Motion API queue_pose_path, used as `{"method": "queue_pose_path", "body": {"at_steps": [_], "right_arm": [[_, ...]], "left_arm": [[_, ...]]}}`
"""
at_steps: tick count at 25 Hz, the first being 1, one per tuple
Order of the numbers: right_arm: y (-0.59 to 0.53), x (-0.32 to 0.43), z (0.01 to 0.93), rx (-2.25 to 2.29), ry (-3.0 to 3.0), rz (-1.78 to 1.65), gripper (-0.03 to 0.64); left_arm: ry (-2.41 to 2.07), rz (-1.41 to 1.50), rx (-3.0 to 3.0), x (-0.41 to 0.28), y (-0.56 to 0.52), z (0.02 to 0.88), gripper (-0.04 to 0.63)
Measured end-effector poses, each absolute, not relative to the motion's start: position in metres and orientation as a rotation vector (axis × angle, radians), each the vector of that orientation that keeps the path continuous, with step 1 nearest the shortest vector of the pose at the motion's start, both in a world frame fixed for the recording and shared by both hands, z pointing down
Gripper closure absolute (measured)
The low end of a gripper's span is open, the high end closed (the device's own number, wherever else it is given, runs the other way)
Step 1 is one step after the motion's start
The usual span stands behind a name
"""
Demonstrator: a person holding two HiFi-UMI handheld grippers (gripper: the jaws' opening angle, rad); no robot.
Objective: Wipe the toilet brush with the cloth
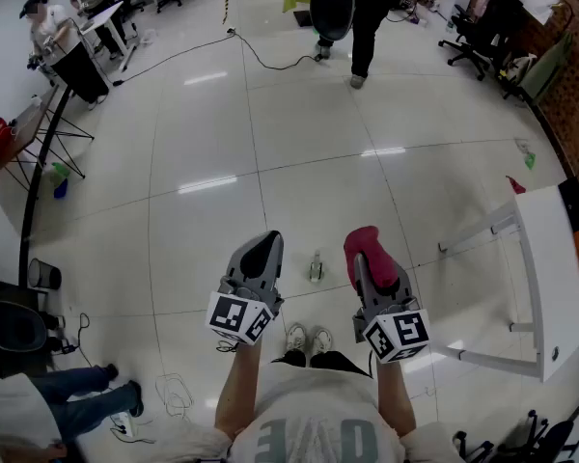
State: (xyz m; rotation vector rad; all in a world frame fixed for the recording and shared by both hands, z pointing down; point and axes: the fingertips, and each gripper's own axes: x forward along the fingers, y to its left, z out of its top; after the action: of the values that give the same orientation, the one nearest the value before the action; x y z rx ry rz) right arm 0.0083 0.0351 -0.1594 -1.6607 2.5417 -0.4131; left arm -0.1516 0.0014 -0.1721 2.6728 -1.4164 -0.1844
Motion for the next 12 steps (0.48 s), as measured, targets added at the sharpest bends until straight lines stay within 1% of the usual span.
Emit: {"method": "queue_pose_path", "body": {"at_steps": [8,12], "right_arm": [[-0.011,0.037,-0.155,-1.654,2.552,-0.332,0.548],[-0.03,0.038,-0.113,-1.63,2.553,-0.254,0.548]], "left_arm": [[-1.445,-0.239,2.691,-0.132,-0.038,-0.169,0.591],[-1.427,-0.24,2.736,-0.129,-0.052,-0.124,0.591]]}}
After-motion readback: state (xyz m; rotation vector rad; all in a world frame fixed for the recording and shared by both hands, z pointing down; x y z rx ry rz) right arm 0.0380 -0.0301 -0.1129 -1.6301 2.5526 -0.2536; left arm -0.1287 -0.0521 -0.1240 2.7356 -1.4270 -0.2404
